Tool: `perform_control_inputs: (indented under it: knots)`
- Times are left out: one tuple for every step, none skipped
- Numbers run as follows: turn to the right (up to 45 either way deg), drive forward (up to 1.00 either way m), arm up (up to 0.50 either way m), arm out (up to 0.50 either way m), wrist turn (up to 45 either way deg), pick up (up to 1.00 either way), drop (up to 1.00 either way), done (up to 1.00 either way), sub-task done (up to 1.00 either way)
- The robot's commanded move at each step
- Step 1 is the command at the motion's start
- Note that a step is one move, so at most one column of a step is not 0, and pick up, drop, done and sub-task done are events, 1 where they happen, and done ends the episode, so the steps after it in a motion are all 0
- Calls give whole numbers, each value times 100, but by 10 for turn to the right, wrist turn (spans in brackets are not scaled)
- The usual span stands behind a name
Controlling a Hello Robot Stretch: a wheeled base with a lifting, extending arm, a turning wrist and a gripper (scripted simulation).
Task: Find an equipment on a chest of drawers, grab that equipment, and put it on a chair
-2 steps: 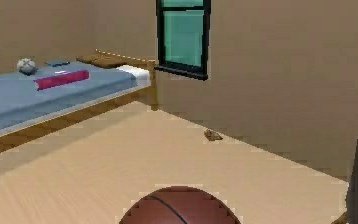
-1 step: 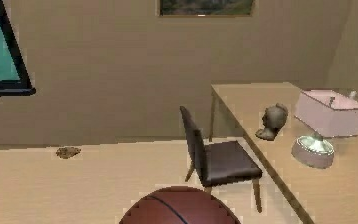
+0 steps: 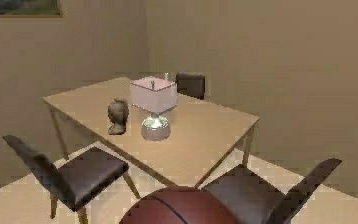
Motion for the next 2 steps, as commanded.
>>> perform_control_inputs:
  knots:
    - [450, 0, 0, 0, 0, 0, 0, 0, 0]
    - [30, 0, 0, 0, 0, 0, 0, 0, 0]
